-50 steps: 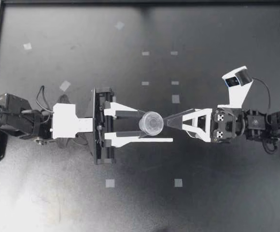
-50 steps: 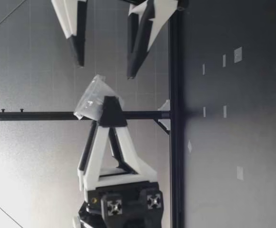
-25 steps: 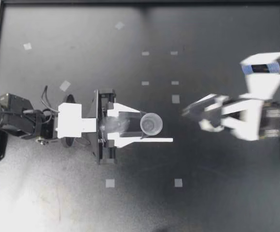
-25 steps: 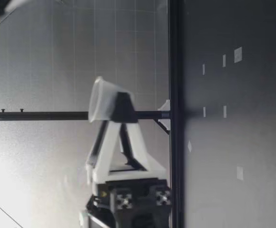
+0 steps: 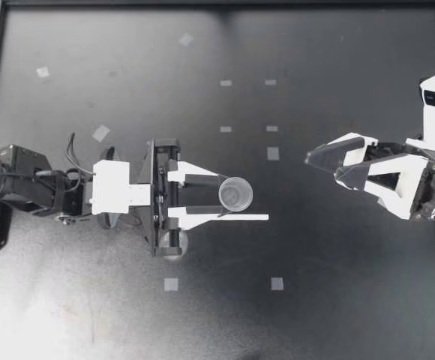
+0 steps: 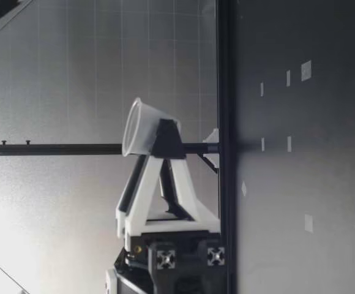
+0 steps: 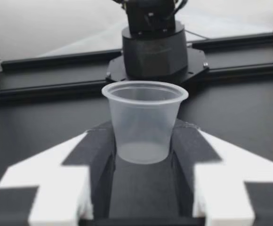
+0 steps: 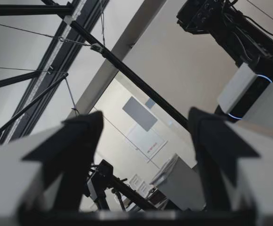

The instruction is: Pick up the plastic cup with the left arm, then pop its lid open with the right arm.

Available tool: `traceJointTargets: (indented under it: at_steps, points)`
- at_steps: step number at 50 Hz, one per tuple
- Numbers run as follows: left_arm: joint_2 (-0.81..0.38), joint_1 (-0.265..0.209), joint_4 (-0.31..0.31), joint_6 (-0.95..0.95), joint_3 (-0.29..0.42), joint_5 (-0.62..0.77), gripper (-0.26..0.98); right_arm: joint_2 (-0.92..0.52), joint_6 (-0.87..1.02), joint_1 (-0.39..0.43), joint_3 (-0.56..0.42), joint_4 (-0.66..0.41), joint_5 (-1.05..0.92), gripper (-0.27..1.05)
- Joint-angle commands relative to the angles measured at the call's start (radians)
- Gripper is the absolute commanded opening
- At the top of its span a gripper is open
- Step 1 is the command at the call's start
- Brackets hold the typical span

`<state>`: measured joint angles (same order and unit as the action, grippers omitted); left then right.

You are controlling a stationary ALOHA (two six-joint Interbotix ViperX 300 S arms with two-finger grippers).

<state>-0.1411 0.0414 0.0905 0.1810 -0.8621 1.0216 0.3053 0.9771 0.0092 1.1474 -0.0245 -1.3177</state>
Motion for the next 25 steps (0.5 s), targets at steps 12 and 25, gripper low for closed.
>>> traceJointTargets:
  at_steps: [12, 25]
  points:
    - [0.012, -0.002, 0.0, -0.003, 0.015, 0.005, 0.25, 0.023, -0.132, -0.02, 0.0, -0.037, 0.055, 0.72]
    - [0.014, -0.002, 0.0, -0.008, 0.014, 0.005, 0.25, 0.21, -0.64, -0.021, -0.002, -0.074, 0.474, 0.72]
